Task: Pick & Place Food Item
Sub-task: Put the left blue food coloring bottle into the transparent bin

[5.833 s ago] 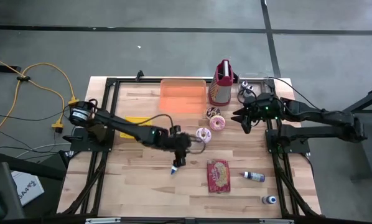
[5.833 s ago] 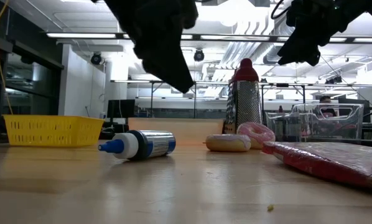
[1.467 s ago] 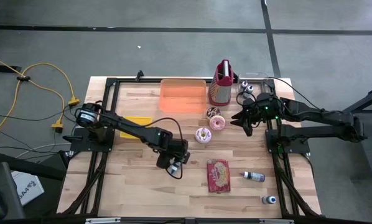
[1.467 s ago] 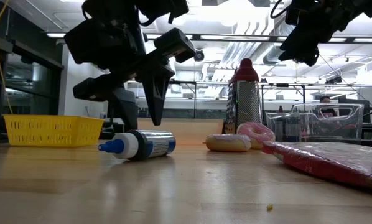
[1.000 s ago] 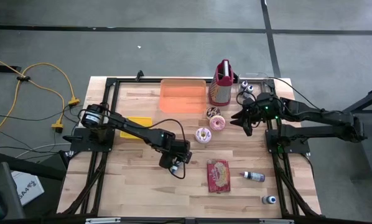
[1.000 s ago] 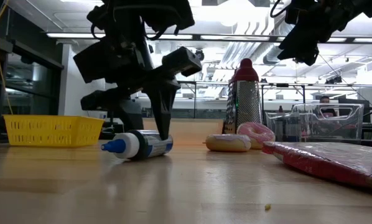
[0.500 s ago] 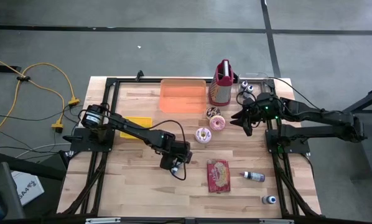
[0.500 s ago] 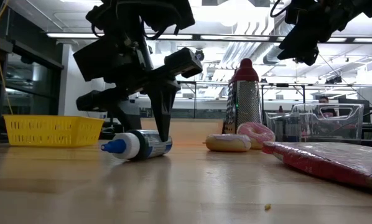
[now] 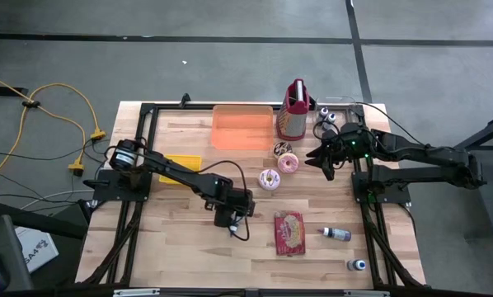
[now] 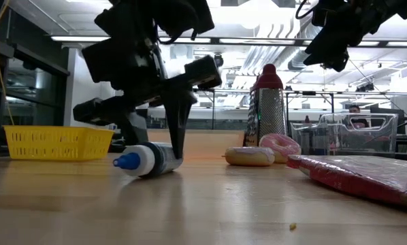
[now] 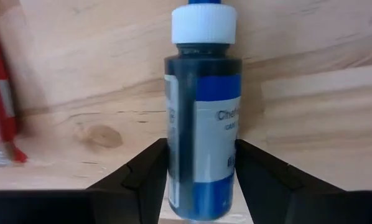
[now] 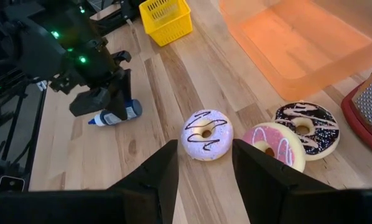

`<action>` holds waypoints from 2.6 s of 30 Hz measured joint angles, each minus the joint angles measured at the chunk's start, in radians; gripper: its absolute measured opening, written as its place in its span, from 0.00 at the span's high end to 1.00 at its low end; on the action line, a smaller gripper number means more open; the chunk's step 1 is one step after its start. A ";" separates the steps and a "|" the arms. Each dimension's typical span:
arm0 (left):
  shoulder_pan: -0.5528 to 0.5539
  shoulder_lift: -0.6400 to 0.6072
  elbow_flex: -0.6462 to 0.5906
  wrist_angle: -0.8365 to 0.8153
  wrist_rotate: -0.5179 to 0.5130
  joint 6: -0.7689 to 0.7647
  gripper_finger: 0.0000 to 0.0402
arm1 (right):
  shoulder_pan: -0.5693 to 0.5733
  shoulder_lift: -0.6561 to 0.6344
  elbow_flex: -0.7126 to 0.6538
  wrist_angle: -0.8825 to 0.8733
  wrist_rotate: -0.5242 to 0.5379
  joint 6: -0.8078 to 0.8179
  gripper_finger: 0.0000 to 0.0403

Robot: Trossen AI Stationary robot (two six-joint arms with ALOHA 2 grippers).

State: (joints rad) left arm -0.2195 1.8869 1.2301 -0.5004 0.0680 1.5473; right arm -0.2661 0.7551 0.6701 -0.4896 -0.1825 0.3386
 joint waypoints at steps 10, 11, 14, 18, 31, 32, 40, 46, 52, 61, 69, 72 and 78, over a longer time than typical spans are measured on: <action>-0.001 0.010 -0.001 0.012 -0.003 -0.015 0.55 | 0.000 0.000 0.000 0.000 0.000 0.000 0.66; -0.001 0.010 -0.001 0.014 -0.003 -0.015 0.55 | 0.000 0.000 0.000 0.000 0.000 0.000 0.66; -0.001 0.010 -0.001 0.022 -0.003 -0.015 0.55 | 0.000 0.000 0.000 0.000 0.000 0.000 0.66; -0.001 0.011 -0.001 0.025 -0.004 -0.015 0.57 | 0.000 0.000 0.000 0.000 0.000 0.000 0.66; -0.001 0.012 -0.001 0.030 -0.004 -0.015 0.61 | 0.000 0.000 0.000 0.000 0.000 0.000 0.66; -0.001 0.012 -0.001 0.030 -0.004 -0.014 0.61 | 0.000 0.000 0.000 0.000 0.000 0.000 0.66; -0.001 0.012 -0.001 0.029 -0.004 -0.004 0.62 | 0.000 0.000 0.000 0.000 0.000 0.000 0.66; -0.001 0.012 -0.001 0.028 -0.004 -0.004 0.62 | 0.000 0.000 0.000 0.000 0.000 0.000 0.66; -0.001 0.012 -0.001 0.028 -0.004 -0.004 0.62 | 0.000 0.000 0.000 0.000 0.000 0.000 0.66; -0.001 0.012 -0.001 0.027 -0.004 -0.003 0.62 | 0.000 0.000 0.000 0.000 0.000 0.000 0.66; 0.000 0.012 -0.001 0.027 -0.005 -0.003 0.62 | 0.000 0.000 0.000 0.000 0.000 0.000 0.66; 0.000 0.012 -0.001 0.029 -0.005 -0.003 0.62 | 0.000 0.000 0.000 0.000 0.000 0.000 0.66; 0.003 0.003 -0.001 0.033 -0.004 -0.008 0.62 | 0.000 0.000 0.000 0.000 0.000 0.000 0.66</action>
State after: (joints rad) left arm -0.2168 1.8900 1.2293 -0.4675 0.0635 1.5398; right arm -0.2665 0.7551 0.6701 -0.4892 -0.1825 0.3389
